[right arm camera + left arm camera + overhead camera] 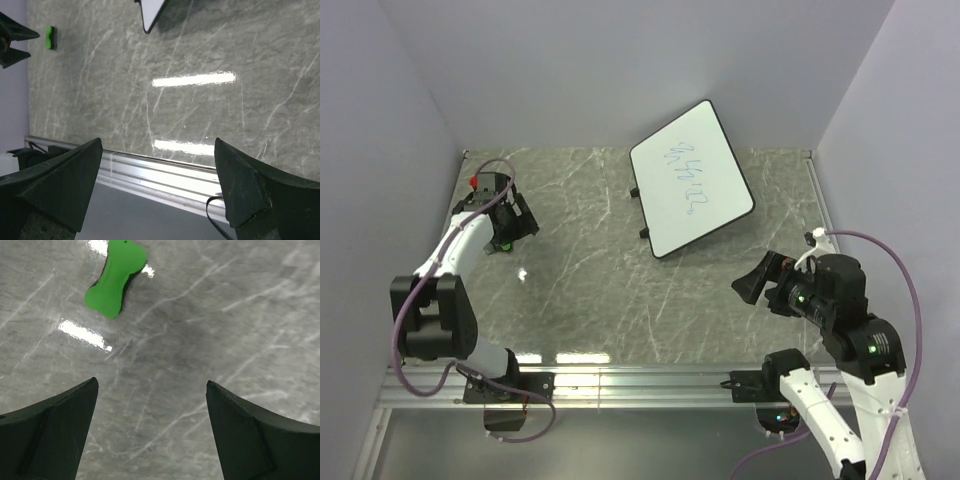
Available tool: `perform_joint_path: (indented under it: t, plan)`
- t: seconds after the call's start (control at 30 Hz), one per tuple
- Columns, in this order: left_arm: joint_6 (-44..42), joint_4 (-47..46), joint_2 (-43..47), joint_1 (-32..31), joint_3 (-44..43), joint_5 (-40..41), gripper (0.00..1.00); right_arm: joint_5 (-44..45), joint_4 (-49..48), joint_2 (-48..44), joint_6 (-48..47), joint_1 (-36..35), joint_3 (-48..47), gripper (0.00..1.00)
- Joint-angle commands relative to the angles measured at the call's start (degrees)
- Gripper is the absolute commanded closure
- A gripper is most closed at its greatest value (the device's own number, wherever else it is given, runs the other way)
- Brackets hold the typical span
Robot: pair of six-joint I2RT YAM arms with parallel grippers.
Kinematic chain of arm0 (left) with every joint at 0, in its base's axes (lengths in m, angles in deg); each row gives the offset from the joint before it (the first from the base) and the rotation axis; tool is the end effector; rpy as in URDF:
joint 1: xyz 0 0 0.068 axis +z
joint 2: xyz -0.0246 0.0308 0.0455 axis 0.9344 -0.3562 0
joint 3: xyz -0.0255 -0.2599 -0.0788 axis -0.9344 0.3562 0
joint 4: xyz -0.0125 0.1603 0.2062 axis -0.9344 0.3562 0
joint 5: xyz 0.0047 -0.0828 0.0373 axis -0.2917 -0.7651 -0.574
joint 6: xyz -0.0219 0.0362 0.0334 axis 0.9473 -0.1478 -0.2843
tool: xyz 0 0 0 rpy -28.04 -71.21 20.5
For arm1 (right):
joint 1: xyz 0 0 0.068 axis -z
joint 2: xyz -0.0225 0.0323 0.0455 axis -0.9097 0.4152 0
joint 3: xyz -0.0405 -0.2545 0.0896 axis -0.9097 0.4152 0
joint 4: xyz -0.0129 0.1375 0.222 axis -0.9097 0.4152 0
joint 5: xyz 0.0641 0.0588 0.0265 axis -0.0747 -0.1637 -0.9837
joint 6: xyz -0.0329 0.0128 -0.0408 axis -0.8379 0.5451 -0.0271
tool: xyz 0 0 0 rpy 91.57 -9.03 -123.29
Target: Erase the whiteboard
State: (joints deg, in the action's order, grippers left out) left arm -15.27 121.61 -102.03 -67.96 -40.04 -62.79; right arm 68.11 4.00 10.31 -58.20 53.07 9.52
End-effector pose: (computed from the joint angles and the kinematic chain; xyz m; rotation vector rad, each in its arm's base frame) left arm 0.3027 0.0105 0.2516 -0.7110 2.4815 -0.0230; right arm 0.0662 0.0229 0.3532 0.2167 2.2194 0.6721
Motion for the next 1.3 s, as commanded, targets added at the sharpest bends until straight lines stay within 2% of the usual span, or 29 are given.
perform_joint_path:
  t: [0.0, 0.27, 0.47, 0.63, 0.87, 0.9, 0.97, 1.0, 1.07, 1.1, 1.2, 1.27]
  plan:
    - [-3.81, -2.49, -3.3, 0.76, -3.31, 0.92, 0.05, -0.83, -1.87, 3.33, -1.67, -0.6, 0.56, 0.0]
    - [-9.69, -6.35, -13.15, 5.41, -6.56, 0.14, 0.09, -1.97, -6.18, 10.09, -1.85, -0.52, -0.58, 0.01]
    - [-12.07, -7.59, -18.77, 6.39, -9.9, 0.05, 0.11, -1.97, -8.55, 14.14, -1.23, -0.52, 0.12, 0.01]
    - [-11.28, -9.08, -23.6, 6.65, -11.92, -1.97, 0.12, -1.62, -9.52, 17.12, -1.23, -0.52, 0.12, 0.03]
    - [-11.72, -7.85, -28.01, 6.74, -12.99, -0.22, 0.18, 0.66, -9.87, 18.89, -1.67, -0.52, -0.06, 0.03]
    - [-11.64, -7.85, -28.01, 6.65, -12.63, 0.04, 0.19, 0.67, -9.96, 18.8, -1.67, -0.43, 0.12, 0.03]
    - [-11.11, -8.03, -27.23, 6.65, -11.41, 0.22, 0.29, 0.67, -10.4, 18.8, -1.5, -0.43, 0.91, 0.04]
    - [-10.85, -8.12, -26.96, 6.65, -10.97, -0.04, 0.37, 0.67, -10.58, 18.8, -1.32, -0.52, 1.35, 0.04]
    - [-9.88, -8.12, -26.26, 6.65, -9.83, -0.56, 0.41, 0.75, -10.93, 18.8, -1.41, -0.43, 1.79, 0.04]
    - [-9.62, -8.03, -26.17, 6.65, -9.56, -1.0, 0.47, 0.84, -11.02, 18.72, -1.32, -0.52, 1.96, 0.04]
    - [-8.65, -7.24, -25.64, 6.65, -8.33, -1.1, 0.52, 1.19, -11.11, 18.63, -1.67, -0.34, 2.14, 0.04]
    - [-8.3, -6.8, -24.76, 6.65, -7.27, -1.1, 0.52, 1.19, -11.11, 18.63, -1.94, -0.34, 2.23, 0.04]
